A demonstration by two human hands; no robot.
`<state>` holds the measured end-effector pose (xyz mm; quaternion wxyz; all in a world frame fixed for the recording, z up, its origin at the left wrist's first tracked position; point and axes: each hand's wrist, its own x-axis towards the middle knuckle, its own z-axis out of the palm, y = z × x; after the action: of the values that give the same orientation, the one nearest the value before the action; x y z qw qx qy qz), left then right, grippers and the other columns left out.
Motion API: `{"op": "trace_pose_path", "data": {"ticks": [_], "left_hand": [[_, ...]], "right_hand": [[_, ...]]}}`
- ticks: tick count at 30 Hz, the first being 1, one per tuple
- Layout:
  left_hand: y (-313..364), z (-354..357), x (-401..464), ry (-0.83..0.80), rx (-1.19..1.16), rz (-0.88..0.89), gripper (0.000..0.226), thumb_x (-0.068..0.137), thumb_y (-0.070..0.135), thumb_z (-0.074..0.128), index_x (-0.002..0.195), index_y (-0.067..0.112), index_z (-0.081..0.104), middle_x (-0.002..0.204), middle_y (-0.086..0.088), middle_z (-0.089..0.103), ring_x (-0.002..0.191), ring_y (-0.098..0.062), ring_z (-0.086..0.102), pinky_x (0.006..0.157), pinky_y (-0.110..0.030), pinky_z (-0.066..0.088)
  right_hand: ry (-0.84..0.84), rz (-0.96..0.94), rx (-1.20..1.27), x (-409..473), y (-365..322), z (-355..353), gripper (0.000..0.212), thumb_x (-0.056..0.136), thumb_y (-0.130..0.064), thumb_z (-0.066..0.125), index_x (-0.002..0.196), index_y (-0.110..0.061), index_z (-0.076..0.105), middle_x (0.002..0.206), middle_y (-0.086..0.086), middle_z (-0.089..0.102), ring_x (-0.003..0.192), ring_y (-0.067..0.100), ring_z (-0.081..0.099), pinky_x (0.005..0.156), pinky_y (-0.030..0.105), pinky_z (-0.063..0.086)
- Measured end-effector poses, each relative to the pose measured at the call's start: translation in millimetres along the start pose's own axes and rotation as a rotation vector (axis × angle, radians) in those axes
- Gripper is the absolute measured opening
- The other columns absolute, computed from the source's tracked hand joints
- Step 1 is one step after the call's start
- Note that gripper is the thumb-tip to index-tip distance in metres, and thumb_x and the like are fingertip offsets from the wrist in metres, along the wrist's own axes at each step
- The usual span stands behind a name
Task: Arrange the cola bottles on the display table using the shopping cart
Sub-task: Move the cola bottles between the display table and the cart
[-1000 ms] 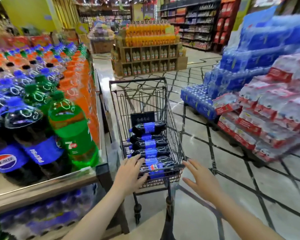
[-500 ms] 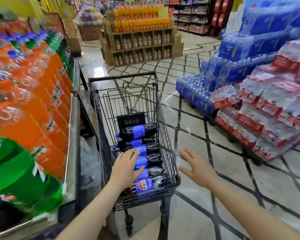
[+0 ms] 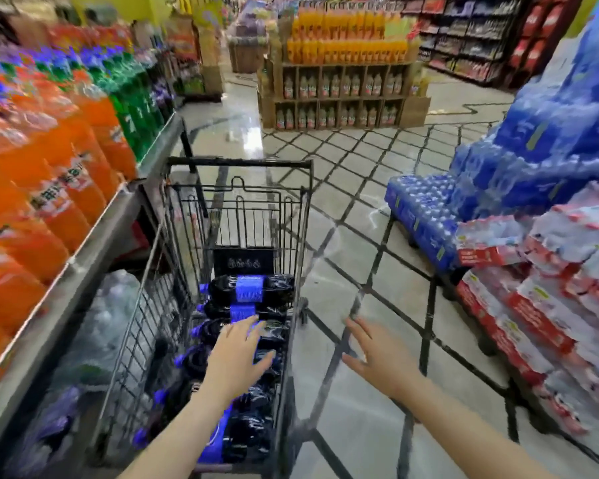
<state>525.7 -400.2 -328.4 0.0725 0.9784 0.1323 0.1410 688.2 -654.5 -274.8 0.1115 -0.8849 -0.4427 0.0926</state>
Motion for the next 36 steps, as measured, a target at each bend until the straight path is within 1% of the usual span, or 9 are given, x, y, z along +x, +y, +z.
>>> {"op": "trace_pose_path", "data": {"ticks": [6, 12, 17, 19, 21, 27, 31, 33, 36], "left_hand": [[34, 13, 39, -0.051, 0.022, -0.116, 0.063, 0.082, 0.054, 0.047, 0.116, 0.006, 0.068, 0.118, -0.012, 0.067, 0.105, -0.029, 0.064, 0.089, -0.046, 0.055], [32, 25, 65, -0.112, 0.061, -0.223, 0.065, 0.086, 0.058, 0.041, 0.119, 0.009, 0.068, 0.121, -0.01, 0.066, 0.108, -0.028, 0.065, 0.091, -0.043, 0.054], [6, 37, 93, -0.104, 0.057, -0.274, 0.08, 0.099, 0.062, 0.015, 0.113, 0.006, 0.069, 0.114, -0.011, 0.068, 0.102, -0.027, 0.065, 0.083, -0.041, 0.057], [-11, 43, 106, -0.101, 0.048, -0.313, 0.07, 0.097, 0.059, 0.027, 0.111, 0.005, 0.071, 0.111, -0.011, 0.069, 0.098, -0.027, 0.066, 0.083, -0.04, 0.056], [-34, 48, 119, -0.125, 0.025, -0.353, 0.062, 0.085, 0.054, 0.042, 0.109, 0.006, 0.071, 0.111, -0.011, 0.069, 0.096, -0.028, 0.067, 0.086, -0.038, 0.051], [-99, 57, 150, -0.208, -0.005, -0.455, 0.062, 0.083, 0.053, 0.044, 0.114, 0.005, 0.069, 0.116, -0.012, 0.068, 0.098, -0.029, 0.068, 0.08, -0.04, 0.058], [-137, 65, 165, -0.23, -0.031, -0.517, 0.064, 0.087, 0.055, 0.043, 0.124, 0.007, 0.064, 0.125, -0.011, 0.064, 0.109, -0.029, 0.064, 0.09, -0.041, 0.055], [-155, 69, 175, -0.235, -0.022, -0.545, 0.062, 0.087, 0.054, 0.049, 0.127, 0.008, 0.063, 0.128, -0.01, 0.063, 0.112, -0.028, 0.064, 0.092, -0.04, 0.053], [-180, 82, 188, -0.236, -0.03, -0.584, 0.065, 0.088, 0.051, 0.059, 0.137, 0.008, 0.055, 0.139, -0.009, 0.056, 0.127, -0.027, 0.054, 0.105, -0.039, 0.044]], "right_hand": [[-0.031, -0.082, 0.0, 37, 63, -11, 0.07, 0.094, -0.054, 0.045, 0.152, -0.024, 0.018, 0.156, -0.001, 0.026, 0.141, 0.019, 0.027, 0.116, 0.034, 0.022], [-0.078, -0.144, 0.003, 87, 92, -13, 0.07, 0.095, -0.054, 0.042, 0.152, -0.023, 0.017, 0.156, -0.002, 0.025, 0.141, 0.018, 0.023, 0.117, 0.034, 0.019], [-0.14, -0.203, -0.012, 150, 91, -10, 0.07, 0.096, -0.055, 0.041, 0.153, -0.024, 0.014, 0.156, -0.003, 0.022, 0.141, 0.018, 0.023, 0.116, 0.031, 0.018], [-0.161, -0.236, -0.012, 183, 84, -8, 0.069, 0.096, -0.053, 0.042, 0.152, -0.025, 0.014, 0.155, -0.004, 0.024, 0.139, 0.017, 0.025, 0.114, 0.03, 0.02], [-0.183, -0.272, -0.011, 218, 75, -4, 0.068, 0.096, -0.052, 0.042, 0.152, -0.024, 0.015, 0.155, -0.004, 0.025, 0.139, 0.018, 0.025, 0.114, 0.03, 0.021], [-0.239, -0.394, -0.003, 305, 33, 10, 0.07, 0.095, -0.053, 0.043, 0.152, -0.027, 0.014, 0.156, -0.003, 0.023, 0.141, 0.017, 0.023, 0.116, 0.032, 0.02], [-0.269, -0.465, -0.017, 353, 0, 16, 0.071, 0.096, -0.05, 0.045, 0.153, -0.023, 0.012, 0.156, -0.001, 0.022, 0.141, 0.018, 0.023, 0.115, 0.03, 0.018], [-0.325, -0.487, -0.026, 377, -14, 26, 0.073, 0.096, -0.048, 0.047, 0.153, -0.021, 0.012, 0.156, 0.001, 0.023, 0.141, 0.02, 0.023, 0.116, 0.032, 0.018], [-0.387, -0.505, -0.074, 410, -25, 55, 0.076, 0.093, -0.05, 0.049, 0.153, -0.02, 0.013, 0.154, 0.002, 0.027, 0.138, 0.022, 0.028, 0.114, 0.035, 0.023]]}}
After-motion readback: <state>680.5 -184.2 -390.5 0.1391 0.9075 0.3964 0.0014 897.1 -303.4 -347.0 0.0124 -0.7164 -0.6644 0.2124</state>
